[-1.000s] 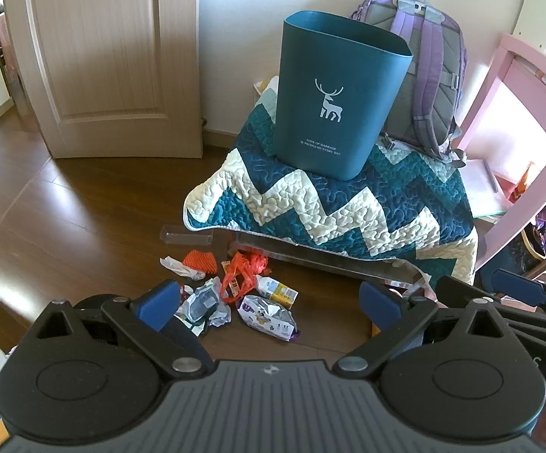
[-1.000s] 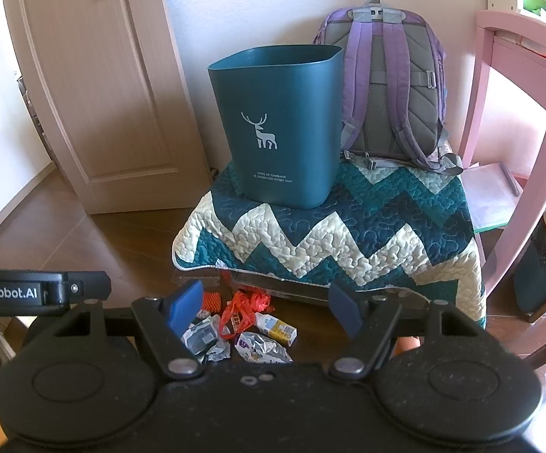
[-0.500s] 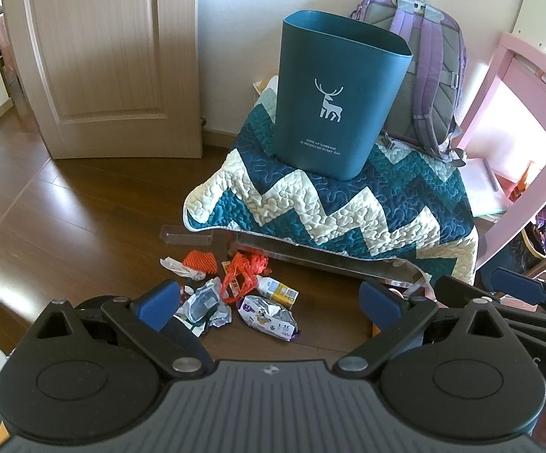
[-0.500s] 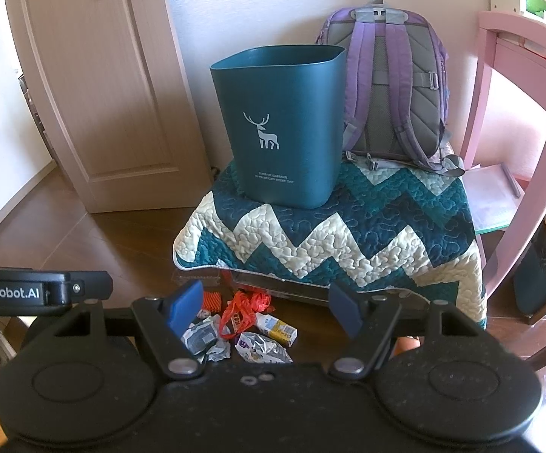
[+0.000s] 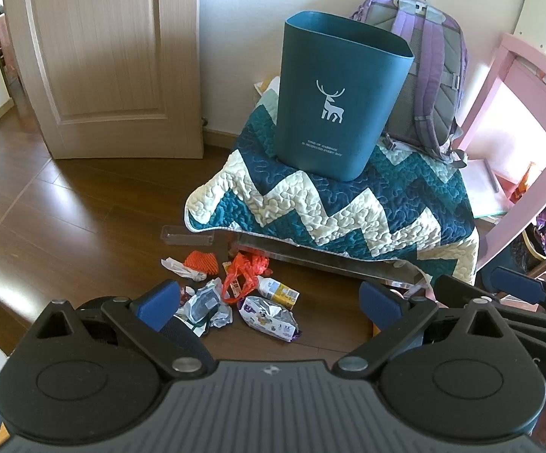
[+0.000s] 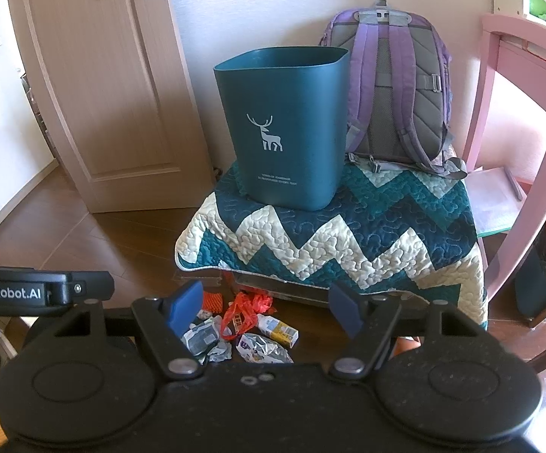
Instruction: Collect trash
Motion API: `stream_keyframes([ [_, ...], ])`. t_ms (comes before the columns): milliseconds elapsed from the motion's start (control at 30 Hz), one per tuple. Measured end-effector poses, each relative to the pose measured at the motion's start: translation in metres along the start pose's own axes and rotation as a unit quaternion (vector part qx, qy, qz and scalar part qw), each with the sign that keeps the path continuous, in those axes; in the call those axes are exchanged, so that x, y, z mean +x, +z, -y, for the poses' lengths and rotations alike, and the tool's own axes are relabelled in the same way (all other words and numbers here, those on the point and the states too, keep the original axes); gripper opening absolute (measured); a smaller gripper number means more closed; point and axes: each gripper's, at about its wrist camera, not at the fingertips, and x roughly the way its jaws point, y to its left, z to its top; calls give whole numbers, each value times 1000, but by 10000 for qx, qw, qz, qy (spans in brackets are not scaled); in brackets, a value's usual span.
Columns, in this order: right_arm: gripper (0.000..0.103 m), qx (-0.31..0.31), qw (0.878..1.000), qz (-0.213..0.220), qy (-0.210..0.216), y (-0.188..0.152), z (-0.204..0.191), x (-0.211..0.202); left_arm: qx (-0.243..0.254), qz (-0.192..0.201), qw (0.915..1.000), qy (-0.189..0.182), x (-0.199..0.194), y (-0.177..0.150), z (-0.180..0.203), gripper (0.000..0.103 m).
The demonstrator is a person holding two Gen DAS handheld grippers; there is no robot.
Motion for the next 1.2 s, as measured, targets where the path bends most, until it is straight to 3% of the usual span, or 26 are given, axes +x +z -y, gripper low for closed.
stream_keyframes([
  [767, 73, -59, 10000, -67, 39, -2, -1, 5, -49, -38, 10000, -31, 5, -2, -1, 102],
  [1000, 73, -101, 9996, -245, -25, 3, -1, 30, -78, -98, 9999, -93, 29, 10, -9, 102],
  [1200, 73, -217, 9990, -376, -80, 8, -1, 70, -61, 259, 9996, -24, 57, 37, -34, 102],
])
